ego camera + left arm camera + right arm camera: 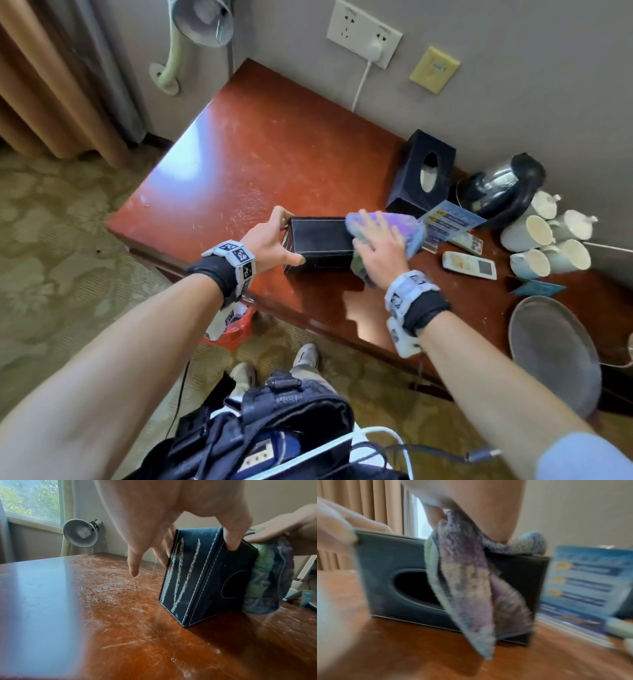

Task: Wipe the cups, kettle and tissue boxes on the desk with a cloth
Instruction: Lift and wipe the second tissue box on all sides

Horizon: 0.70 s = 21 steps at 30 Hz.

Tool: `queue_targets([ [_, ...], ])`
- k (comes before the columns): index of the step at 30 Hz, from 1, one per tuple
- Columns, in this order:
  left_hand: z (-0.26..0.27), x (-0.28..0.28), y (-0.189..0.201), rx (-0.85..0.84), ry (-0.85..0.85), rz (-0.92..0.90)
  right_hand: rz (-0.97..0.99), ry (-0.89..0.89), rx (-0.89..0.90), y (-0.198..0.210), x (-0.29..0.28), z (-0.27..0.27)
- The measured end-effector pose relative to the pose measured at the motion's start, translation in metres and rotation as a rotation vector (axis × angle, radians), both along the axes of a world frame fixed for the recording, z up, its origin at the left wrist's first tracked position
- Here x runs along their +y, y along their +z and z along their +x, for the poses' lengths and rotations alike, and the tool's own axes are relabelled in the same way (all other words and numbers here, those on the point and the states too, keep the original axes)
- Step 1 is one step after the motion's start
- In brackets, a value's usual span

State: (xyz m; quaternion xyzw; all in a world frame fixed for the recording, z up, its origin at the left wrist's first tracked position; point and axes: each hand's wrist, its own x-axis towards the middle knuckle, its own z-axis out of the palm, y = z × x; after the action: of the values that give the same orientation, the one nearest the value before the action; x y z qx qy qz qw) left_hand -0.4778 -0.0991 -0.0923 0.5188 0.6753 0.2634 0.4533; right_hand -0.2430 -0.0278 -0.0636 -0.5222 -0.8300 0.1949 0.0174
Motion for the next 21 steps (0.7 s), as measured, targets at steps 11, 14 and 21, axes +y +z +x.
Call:
queue_targets([
  [11,-0.004,-0.003,0.005,-0.017,-0.028,-0.032,0.024,0.045,0.082,-0.005,0.000,-0.009],
  [14,-0.004,-0.002,0.003,-0.038,-0.027,-0.023,0.017,-0.147,0.022,-0.005,0.022,0.040],
  [21,-0.003,-0.001,-0.001,-0.018,-0.025,-0.014,0.237,-0.171,0.076,-0.017,-0.004,0.003],
])
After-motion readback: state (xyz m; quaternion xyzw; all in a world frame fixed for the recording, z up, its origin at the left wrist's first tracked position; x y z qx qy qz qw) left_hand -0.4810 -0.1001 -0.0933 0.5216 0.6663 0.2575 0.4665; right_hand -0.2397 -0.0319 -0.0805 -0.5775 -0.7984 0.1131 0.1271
